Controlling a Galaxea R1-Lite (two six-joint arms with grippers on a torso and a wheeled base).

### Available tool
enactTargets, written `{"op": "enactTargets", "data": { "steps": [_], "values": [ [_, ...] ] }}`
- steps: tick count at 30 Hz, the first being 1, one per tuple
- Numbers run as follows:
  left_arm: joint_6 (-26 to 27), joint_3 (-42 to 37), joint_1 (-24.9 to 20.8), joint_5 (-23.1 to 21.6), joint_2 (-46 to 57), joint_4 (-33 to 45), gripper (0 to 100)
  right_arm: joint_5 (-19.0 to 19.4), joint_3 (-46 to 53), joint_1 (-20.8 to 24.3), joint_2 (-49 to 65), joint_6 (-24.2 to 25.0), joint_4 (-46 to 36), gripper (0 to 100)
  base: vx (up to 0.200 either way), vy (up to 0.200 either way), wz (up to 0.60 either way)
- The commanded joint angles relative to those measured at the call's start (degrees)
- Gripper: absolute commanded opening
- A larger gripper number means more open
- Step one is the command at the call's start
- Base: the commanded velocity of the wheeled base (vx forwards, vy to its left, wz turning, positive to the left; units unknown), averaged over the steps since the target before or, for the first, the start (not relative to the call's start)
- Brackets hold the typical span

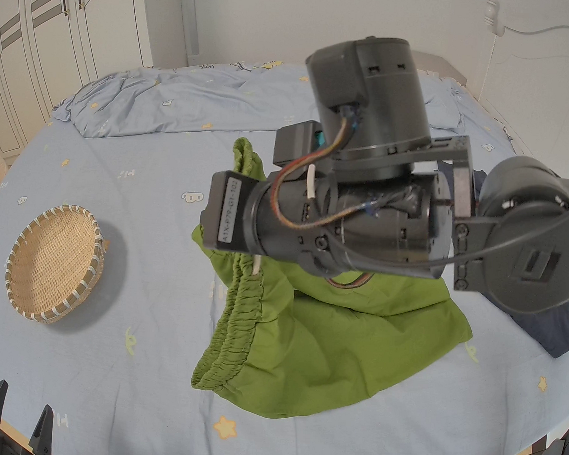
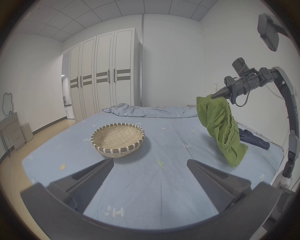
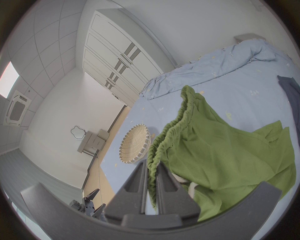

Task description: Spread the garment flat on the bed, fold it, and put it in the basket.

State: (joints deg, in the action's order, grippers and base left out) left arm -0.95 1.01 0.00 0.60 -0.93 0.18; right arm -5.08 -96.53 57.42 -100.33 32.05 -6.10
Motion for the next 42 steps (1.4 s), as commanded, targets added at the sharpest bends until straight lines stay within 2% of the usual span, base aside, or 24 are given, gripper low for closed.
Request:
{"op": "enactTargets", "data": {
  "steps": [1,5,6,19,22,23,24,25,27,29,30,31,32,33,34,35,38,40,41,42],
  "values": [
    [0.0,-1.0,0.0,0.0,0.8,0.0,100,0.0,0.2,0.1,-2.4,0.0,0.0,0,0.000,0.000,0.00],
    [0.2,-1.0,0.0,-0.1,0.8,0.0,100,0.1,1.0,0.0,-4.3,-0.4,-0.1,0,0.000,0.000,0.00],
    [0.2,-1.0,0.0,-0.1,0.8,0.0,100,0.0,1.3,0.1,-5.0,-0.7,0.0,100,0.000,0.000,0.00],
    [0.4,-1.0,0.0,-0.2,0.8,0.0,100,-0.4,1.8,0.7,-8.3,-2.1,-0.3,100,0.000,0.000,0.00],
    [0.3,-0.1,0.0,0.3,0.9,-0.8,100,-0.6,4.8,-2.2,-6.1,-2.2,-0.3,100,0.000,0.000,0.00],
    [-1.4,6.7,-0.2,-0.5,0.2,-2.4,100,-0.5,6.5,-3.5,-3.6,-2.2,-0.3,100,0.000,0.000,0.00],
    [-6.7,15.6,-0.9,-0.1,-2.1,-2.2,100,-0.1,9.1,-4.8,-1.0,-2.0,-0.3,100,0.000,0.000,0.00],
    [-10.6,20.0,-1.6,-0.1,-4.0,-1.4,100,0.1,10.6,-5.7,0.4,-2.0,-0.2,100,0.000,0.000,0.00],
    [-15.5,26.1,-2.7,-0.7,-7.3,1.1,100,0.2,12.8,-7.8,2.9,-1.9,-0.1,100,0.000,0.000,0.00],
    [-15.5,26.1,-2.7,-0.7,-7.3,1.1,100,0.2,12.8,-7.8,2.9,-1.9,-0.1,100,0.000,0.000,0.00],
    [-13.9,30.0,-5.2,-3.8,-14.7,10.0,100,0.2,17.8,-12.6,8.2,-1.6,0.0,100,0.000,0.000,0.00],
    [-13.6,29.9,-7.3,-7.0,-19.3,12.9,100,0.3,21.4,-15.9,11.2,-1.7,0.0,100,0.000,0.000,0.00],
    [-13.7,29.9,-8.0,-7.9,-20.6,13.4,100,0.4,22.4,-16.9,12.0,-1.9,0.0,100,0.000,0.000,0.00],
    [-14.7,29.6,-10.4,-10.5,-25.2,14.3,100,0.8,25.1,-19.9,13.8,-1.9,0.3,100,0.000,0.000,0.00],
    [-15.0,29.5,-10.8,-10.9,-26.1,14.4,100,0.9,25.6,-20.4,14.2,-1.9,0.5,100,0.000,0.000,0.00],
    [-18.4,29.5,-13.1,-12.9,-32.1,14.3,100,1.0,28.8,-23.4,15.8,-2.0,1.2,100,0.000,0.000,0.00],
    [-24.1,29.8,-15.5,-14.3,-42.8,13.0,100,1.3,33.6,-28.9,17.2,-2.3,3.0,100,0.000,0.000,0.00],
    [-25.5,29.7,-15.6,-14.5,-51.9,10.3,100,3.5,37.0,-32.2,18.0,-2.1,5.5,100,0.000,0.000,0.00],
    [-25.5,29.7,-15.6,-14.5,-51.9,10.3,100,3.5,37.0,-32.2,18.0,-2.1,5.5,100,0.000,0.000,0.00],
    [-25.6,29.4,-15.5,-14.8,-56.8,8.7,100,6.2,39.0,-33.5,18.4,-1.7,6.9,100,0.000,0.000,0.00]
  ]
}}
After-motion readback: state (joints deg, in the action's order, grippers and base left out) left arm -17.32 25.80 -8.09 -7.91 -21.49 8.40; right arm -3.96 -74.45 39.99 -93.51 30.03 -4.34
